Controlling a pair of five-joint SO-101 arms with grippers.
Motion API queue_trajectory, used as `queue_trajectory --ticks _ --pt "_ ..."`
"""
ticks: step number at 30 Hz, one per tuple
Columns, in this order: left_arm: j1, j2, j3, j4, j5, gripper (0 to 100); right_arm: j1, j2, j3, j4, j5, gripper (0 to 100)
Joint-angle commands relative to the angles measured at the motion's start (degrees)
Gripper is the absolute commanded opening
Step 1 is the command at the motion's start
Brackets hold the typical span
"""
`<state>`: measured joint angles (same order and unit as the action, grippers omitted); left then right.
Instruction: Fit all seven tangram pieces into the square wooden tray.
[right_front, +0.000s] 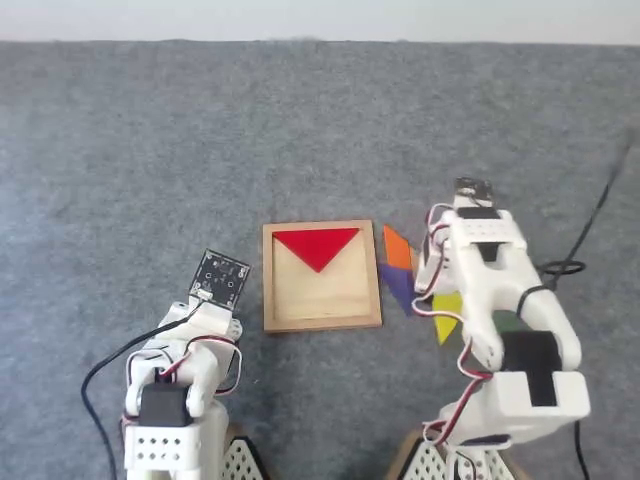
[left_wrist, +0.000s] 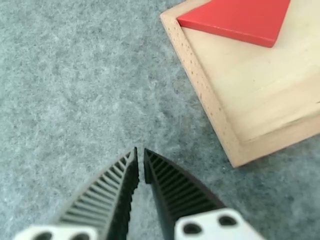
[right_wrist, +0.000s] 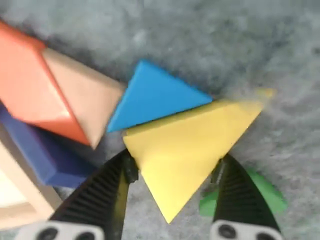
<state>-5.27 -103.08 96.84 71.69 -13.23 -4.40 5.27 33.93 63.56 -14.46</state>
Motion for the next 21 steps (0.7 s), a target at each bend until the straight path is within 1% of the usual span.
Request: queue_trajectory --ticks 1,3,4,6,8,12,17,21 --pt "-0.3 -1.3 -0.5 0.3 -0.4 2 4.4 -5.8 -2.5 -1.5 -0.3 14.7" --pt "-0.3 -1.3 -0.5 0.3 -0.4 2 4.5 -8.8 -2.5 -1.5 0.4 14.5" --pt "-0.3 -1.3 -0.5 0.3 -0.4 2 4.5 -10.2 -2.6 -1.5 2.1 14.5" --pt "-0.3 -1.3 -0.5 0.3 -0.4 2 4.7 -12.4 -4.0 -0.8 8.1 14.5" --pt "-0.3 -1.3 -0.5 0.3 -0.4 2 5.5 -13.8 -7.1 3.0 12.5 14.5" --pt "-0.3 -1.3 -0.5 0.3 -0.4 2 9.7 -13.8 -15.0 9.5 14.0 14.4" --pt "-0.3 -1.3 -0.5 0.3 -0.4 2 12.3 -13.8 -18.4 13.7 14.3 14.8" --pt "-0.3 -1.3 -0.5 0.3 -0.4 2 12.0 -13.7 -18.4 15.7 23.4 15.0"
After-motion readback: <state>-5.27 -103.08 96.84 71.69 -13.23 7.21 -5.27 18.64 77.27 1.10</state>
